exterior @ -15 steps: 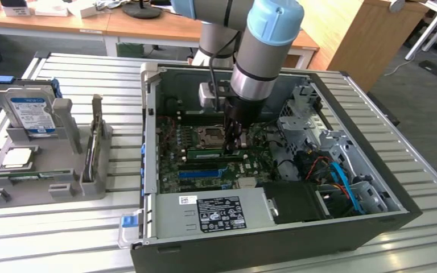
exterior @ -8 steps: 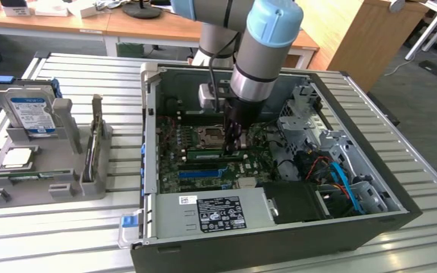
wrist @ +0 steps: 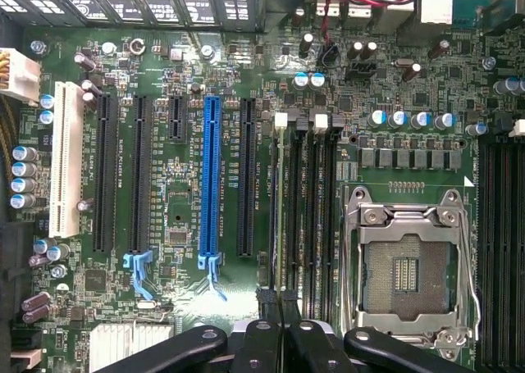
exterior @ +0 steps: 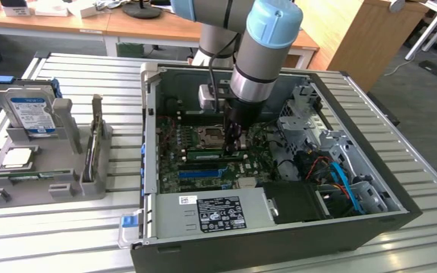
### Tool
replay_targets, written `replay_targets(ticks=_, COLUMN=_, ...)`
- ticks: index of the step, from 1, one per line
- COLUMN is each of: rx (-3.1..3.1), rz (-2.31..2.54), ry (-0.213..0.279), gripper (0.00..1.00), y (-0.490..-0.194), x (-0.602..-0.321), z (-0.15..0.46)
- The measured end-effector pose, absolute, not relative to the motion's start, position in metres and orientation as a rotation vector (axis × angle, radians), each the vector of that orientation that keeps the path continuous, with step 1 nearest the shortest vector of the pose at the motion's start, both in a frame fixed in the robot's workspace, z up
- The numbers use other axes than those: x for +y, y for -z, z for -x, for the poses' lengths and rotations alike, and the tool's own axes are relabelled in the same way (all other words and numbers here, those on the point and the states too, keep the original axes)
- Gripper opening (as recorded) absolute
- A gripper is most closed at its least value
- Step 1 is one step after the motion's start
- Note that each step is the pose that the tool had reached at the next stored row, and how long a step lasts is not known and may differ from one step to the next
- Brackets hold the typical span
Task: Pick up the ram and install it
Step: 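Insert the ram into the slot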
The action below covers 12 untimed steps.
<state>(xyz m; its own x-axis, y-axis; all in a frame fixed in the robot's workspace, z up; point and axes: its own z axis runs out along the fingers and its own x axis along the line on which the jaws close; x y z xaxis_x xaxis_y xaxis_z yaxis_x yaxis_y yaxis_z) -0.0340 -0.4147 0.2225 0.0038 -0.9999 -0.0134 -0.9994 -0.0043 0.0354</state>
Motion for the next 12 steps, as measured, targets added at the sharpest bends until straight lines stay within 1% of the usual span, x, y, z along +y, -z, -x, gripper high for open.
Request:
replay_targets(ticks=2, rx=-2.206, rz=-2.215, ry=0.054, gripper=0.13, y=-0.2224, x=-0.4147, z=0.0340)
replay_targets(ticks=3, rx=-2.206, rz=-2.215, ry=0.054, gripper=0.18, y=-0.2224, x=-0.4147, z=0.0340)
replay_targets(ticks=5, rx=-2.206, rz=-2.215, ry=0.054, gripper=0.18, y=-0.2224, x=-0.4147, z=0.0339)
replay_targets(ticks=6, rx=-2.206, rz=-2.215, ry=0.054, gripper=0.25, y=-0.2224, x=-0.4147, z=0.0340)
replay_targets(ticks=12, rx=-2.206, rz=-2.215, ry=0.054, gripper=0.25, y=-0.2240, x=-0.4147, z=0.0340)
